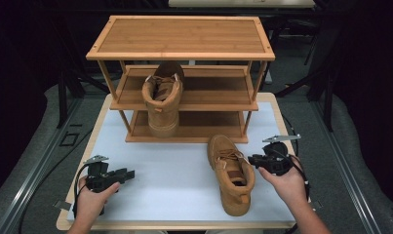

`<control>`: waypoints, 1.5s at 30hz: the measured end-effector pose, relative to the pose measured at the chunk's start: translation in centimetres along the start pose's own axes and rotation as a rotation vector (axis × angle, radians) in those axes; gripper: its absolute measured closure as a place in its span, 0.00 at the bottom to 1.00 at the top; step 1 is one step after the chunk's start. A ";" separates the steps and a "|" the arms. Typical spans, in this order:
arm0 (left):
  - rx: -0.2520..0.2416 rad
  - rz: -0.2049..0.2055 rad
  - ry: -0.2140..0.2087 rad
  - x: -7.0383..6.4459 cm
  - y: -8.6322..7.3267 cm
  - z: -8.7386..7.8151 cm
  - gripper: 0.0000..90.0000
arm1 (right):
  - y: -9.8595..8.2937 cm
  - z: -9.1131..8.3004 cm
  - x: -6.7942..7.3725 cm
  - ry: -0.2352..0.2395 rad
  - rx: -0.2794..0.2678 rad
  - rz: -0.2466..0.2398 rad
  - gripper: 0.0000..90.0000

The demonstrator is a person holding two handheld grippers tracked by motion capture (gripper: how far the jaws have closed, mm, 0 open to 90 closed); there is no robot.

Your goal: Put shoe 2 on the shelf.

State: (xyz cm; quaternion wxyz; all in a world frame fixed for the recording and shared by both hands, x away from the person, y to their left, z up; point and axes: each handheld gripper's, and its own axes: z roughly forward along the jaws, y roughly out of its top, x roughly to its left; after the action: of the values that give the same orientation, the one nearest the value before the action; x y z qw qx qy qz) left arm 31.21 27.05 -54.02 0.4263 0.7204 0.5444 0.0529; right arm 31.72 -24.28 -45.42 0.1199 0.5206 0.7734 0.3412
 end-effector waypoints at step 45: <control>0.006 -0.021 0.005 0.4 -0.2 0.0 0.60 | 4.7 -3.9 2.7 -0.114 0.330 -0.126 0.77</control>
State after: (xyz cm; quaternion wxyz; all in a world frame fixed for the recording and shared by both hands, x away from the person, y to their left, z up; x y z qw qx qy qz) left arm 31.17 27.39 -54.30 0.4235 0.7158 0.5531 0.0486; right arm 31.84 -22.42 -38.99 0.0978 0.5021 0.8420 0.1715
